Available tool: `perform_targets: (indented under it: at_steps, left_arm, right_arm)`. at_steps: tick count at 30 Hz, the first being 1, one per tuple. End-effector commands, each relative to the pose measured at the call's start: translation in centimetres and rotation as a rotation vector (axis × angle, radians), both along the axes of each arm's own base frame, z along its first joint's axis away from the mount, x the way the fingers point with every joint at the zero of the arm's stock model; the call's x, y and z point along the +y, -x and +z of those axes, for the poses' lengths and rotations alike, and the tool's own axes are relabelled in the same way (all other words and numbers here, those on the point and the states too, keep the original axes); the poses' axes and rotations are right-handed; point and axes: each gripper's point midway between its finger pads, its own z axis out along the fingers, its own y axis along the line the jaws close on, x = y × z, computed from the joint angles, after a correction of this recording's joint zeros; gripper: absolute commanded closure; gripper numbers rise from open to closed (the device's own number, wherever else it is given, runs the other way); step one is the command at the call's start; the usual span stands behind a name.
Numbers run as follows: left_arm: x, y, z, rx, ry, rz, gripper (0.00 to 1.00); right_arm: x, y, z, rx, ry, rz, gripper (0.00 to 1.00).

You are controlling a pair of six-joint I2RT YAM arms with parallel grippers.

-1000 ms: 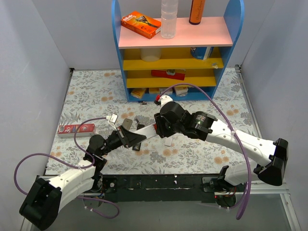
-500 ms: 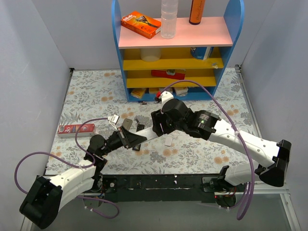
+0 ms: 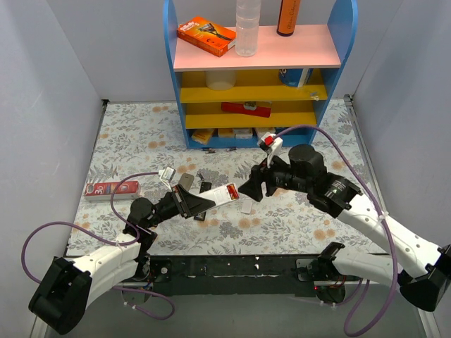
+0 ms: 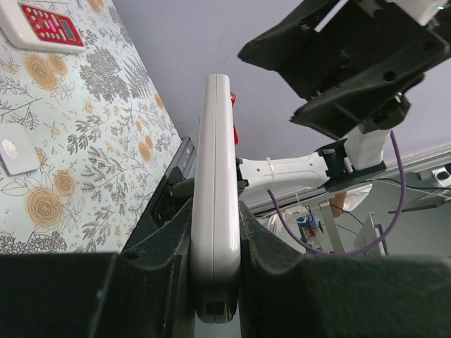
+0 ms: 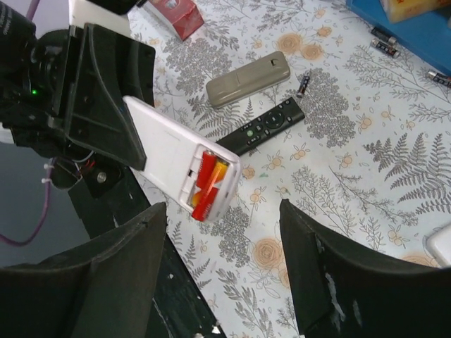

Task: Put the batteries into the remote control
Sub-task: Load the battery into the remote control.

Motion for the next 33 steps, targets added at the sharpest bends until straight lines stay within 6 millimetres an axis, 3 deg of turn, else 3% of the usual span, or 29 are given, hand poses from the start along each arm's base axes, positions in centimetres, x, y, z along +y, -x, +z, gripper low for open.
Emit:
perform_targets:
  at_steps: [1,6,16,21,33]
  left_arm:
    - [-0.1,0.4,2.3,-0.062,0.050,-0.025,1.00]
    - [-0.1,0.5,2.9,-0.073,0.062,-0.031,1.00]
    - [-0.1,0.8,3.5,-0.080,0.082,-0.044,1.00]
    - [-0.1,1.0,3.7,-0.080,0.093,-0.053,1.00]
    - [-0.1,1.2,4.0,-0.093,0.101,-0.067,1.00]
  right_arm:
    - [0.7,1.4,2.3,-0.083,-0.173,0.213,0.28]
    - [1.0,2.9,1.1,-0.050,-0.208,0.337,0.32]
    - [0.8,2.5,-1.3,-0.011,-0.195,0.340,0.33]
    - [0.9,2.7,-2.3,0.028,-0.198,0.354,0.39]
    - [1.7,2.8,-1.4,0.014,-0.246,0.395,0.46]
